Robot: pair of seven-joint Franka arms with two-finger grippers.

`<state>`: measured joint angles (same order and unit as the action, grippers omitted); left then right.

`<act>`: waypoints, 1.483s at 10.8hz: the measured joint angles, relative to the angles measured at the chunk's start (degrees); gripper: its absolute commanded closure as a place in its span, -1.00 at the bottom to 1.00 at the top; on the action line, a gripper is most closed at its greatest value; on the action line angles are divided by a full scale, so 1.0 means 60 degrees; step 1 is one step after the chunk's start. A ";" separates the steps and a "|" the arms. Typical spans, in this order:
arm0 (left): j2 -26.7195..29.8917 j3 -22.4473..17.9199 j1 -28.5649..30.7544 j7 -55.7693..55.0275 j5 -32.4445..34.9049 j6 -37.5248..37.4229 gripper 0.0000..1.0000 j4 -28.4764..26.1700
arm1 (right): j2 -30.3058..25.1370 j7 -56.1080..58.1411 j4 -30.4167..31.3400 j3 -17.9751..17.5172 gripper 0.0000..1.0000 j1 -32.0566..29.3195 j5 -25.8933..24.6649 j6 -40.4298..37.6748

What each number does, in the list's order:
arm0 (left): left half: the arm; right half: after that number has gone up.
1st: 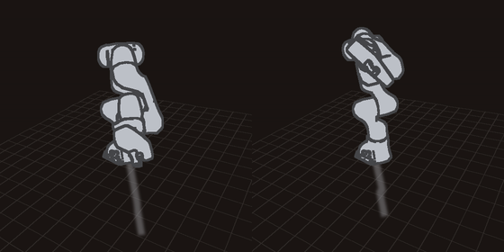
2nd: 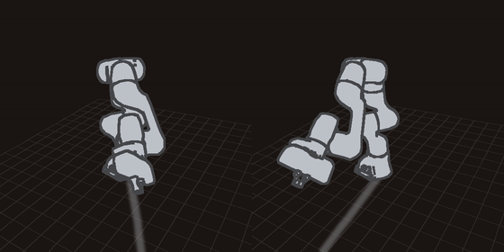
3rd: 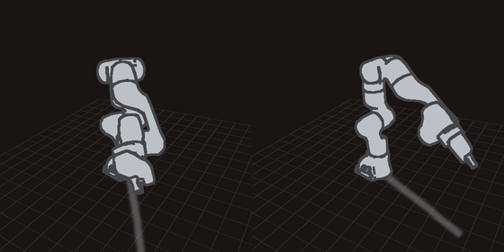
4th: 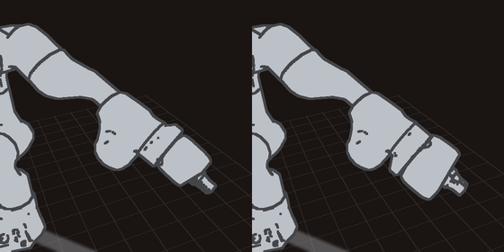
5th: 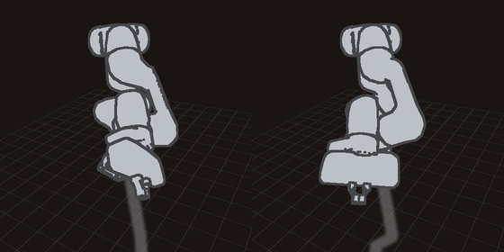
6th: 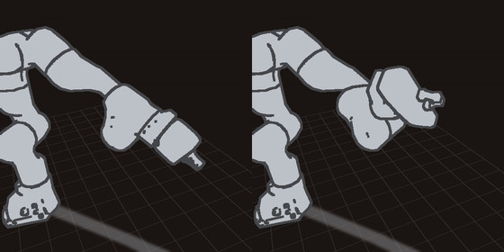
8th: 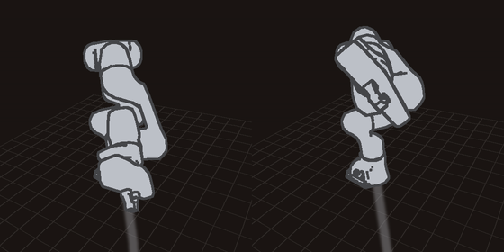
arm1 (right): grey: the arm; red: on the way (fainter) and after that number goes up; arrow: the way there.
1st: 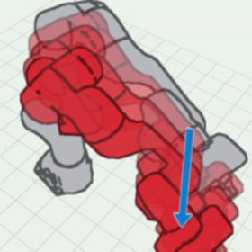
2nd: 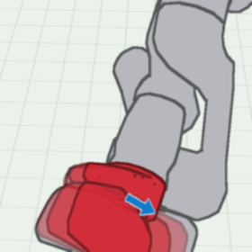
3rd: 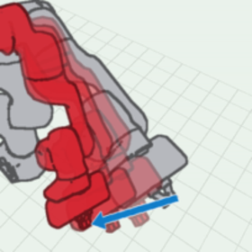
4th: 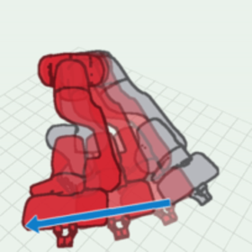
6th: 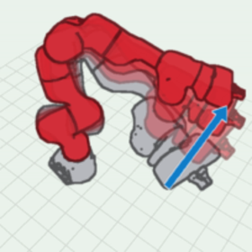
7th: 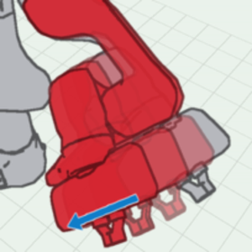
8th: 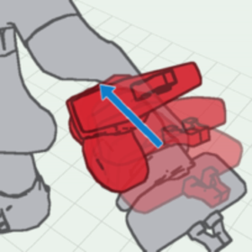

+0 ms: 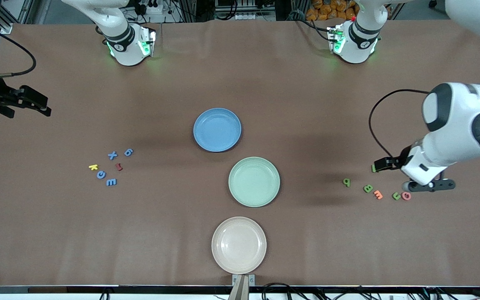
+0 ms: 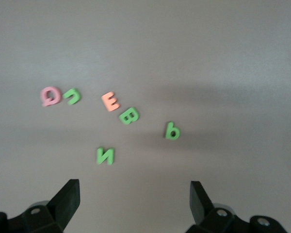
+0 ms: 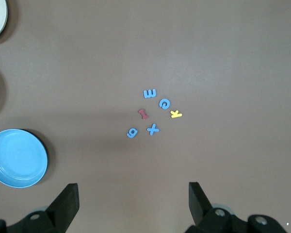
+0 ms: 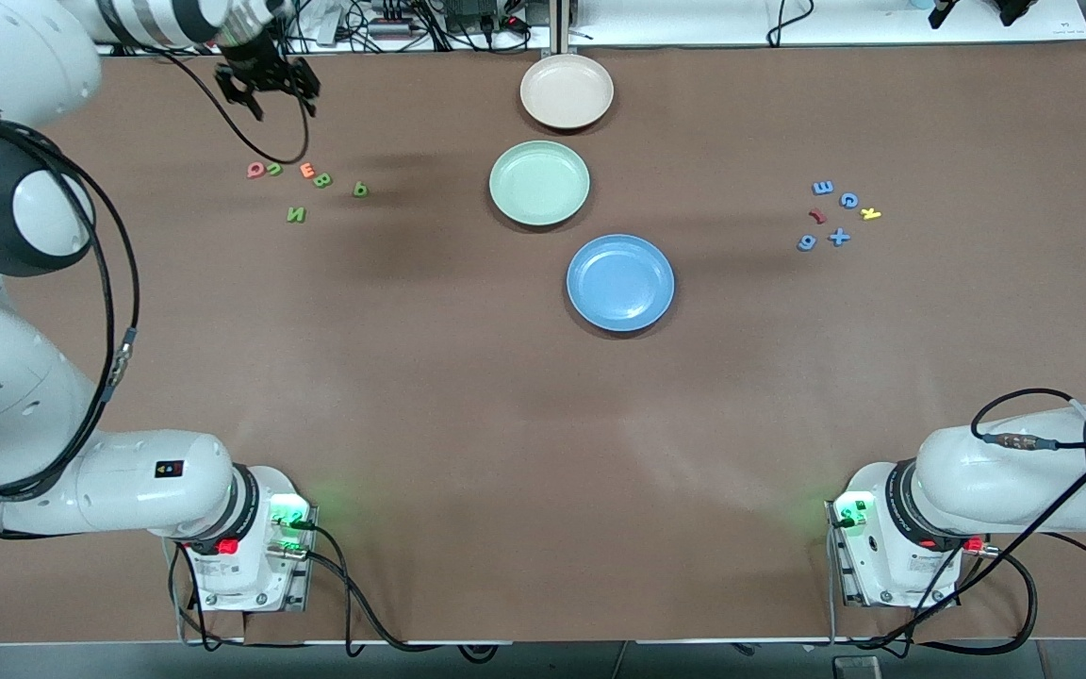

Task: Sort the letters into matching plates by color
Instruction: 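Move the right gripper and the left gripper toward their letter piles, then grasp the blue E with the right gripper while the left gripper grasps green b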

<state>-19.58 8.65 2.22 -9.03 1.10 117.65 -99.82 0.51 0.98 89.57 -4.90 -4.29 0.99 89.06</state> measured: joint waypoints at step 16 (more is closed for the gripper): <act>-0.2858 0.0043 -0.0704 -0.1972 0.1813 0.4470 -1.00 -0.1107 | 0.2494 0.0122 0.3228 0.0044 -1.00 -0.0148 -0.0030 0.5486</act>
<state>-36.73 8.91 -2.00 -20.86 11.98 144.47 -106.46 15.48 1.71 108.94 -4.63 -5.18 0.81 121.97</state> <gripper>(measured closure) 0.000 0.000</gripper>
